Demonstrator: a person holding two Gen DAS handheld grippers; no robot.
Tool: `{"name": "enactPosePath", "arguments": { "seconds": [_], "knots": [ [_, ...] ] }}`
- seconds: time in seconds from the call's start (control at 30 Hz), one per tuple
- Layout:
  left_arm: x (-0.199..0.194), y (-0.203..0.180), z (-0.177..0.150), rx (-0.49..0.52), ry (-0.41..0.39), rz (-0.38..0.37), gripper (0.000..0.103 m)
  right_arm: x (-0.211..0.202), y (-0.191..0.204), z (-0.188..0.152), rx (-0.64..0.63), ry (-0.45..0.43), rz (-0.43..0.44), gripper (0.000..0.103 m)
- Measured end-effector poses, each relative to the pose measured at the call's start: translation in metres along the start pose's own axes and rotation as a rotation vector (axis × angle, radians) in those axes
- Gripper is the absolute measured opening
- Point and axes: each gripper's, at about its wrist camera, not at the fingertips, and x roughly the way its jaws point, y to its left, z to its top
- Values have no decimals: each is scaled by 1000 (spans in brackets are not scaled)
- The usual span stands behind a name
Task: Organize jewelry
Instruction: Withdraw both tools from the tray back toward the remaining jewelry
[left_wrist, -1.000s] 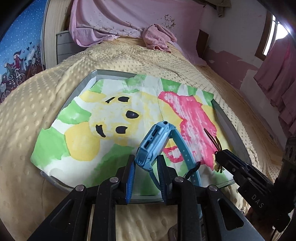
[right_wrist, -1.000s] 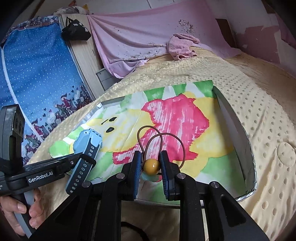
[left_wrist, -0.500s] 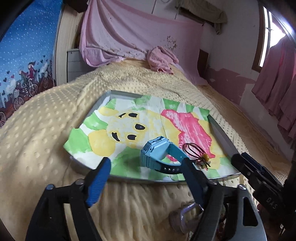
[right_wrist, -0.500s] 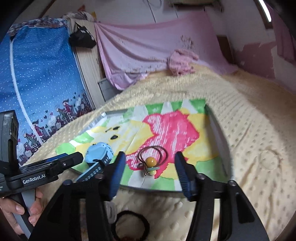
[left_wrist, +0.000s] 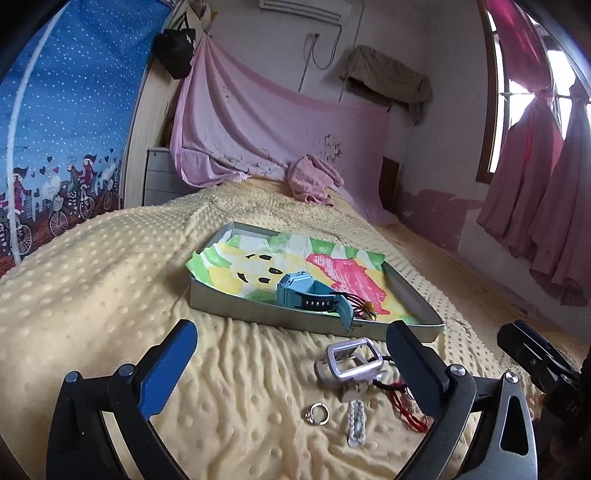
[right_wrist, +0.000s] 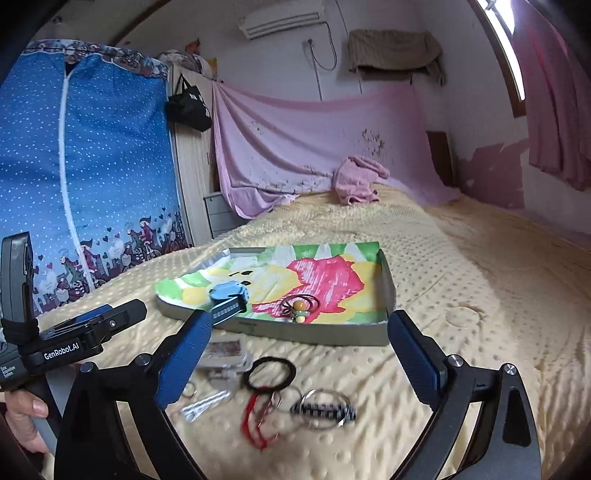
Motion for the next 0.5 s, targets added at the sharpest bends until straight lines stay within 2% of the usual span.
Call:
{"name": "enactPosePath", "arguments": {
  "seconds": [0.03, 0.17, 0.5],
  "knots": [
    [-6, 1, -3, -2, -8, -3, 103, -8, 1, -2, 0, -11, 1, 101],
    [-28, 4, -10, -3, -38, -20, 103, -36, 4, -12, 7, -48, -21, 102],
    [-67, -2, -20, 90, -63, -20, 103, -77, 14, -26, -4, -40, -68, 102]
  ]
}}
